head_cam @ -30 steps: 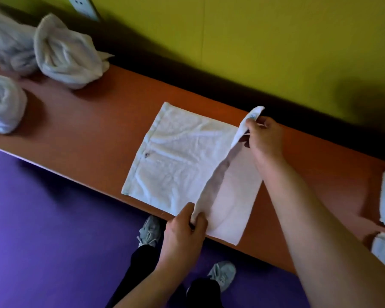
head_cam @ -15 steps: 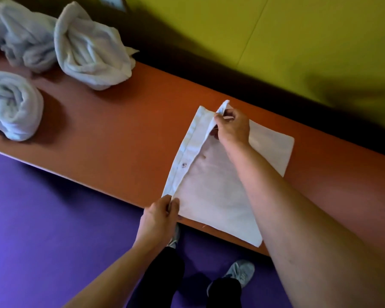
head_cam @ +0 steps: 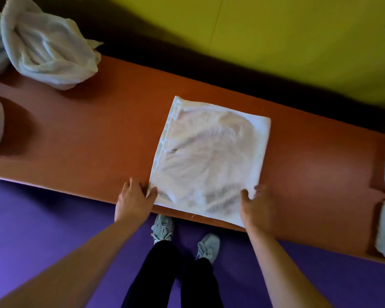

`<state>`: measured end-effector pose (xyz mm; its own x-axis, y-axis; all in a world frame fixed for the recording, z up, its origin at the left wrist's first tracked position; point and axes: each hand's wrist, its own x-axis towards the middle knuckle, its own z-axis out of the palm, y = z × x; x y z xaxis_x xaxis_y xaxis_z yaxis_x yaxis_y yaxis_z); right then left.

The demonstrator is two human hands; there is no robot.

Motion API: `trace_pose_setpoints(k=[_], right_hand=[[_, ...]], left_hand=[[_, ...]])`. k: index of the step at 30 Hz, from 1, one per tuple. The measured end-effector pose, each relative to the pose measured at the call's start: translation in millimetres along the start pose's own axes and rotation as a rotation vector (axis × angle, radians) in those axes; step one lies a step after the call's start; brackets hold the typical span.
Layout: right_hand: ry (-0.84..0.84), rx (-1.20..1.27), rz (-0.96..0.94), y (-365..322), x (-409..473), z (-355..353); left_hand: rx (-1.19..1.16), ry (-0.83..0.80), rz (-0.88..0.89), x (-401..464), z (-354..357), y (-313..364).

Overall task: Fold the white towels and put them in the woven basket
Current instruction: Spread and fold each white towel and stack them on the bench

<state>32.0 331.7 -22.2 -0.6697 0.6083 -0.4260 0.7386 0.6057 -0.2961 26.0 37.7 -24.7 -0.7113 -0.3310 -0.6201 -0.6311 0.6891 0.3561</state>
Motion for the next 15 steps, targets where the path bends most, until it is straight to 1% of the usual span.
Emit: trace_pose_setpoints(k=[2,4,7,11,15], right_hand=[[-0.045,-0.065,0.124,33,-11,1],[-0.138,-0.058,0.136,53,-20,5],[-0.183,0.096,0.088,67,-24,12],[-0.157,0.339,0.100,70,-26,4],[-0.186,0.428,0.079,86,-32,-6]], left_hand=[[-0.052,0.000,-0.027,0,6,4],[-0.087,-0.022,-0.075,0,13,8],[-0.150,0.004,-0.151,0,15,12],[-0.038,-0.064,-0.079,-2,13,6],[-0.181,-0.104,-0.084,-23,16,3]])
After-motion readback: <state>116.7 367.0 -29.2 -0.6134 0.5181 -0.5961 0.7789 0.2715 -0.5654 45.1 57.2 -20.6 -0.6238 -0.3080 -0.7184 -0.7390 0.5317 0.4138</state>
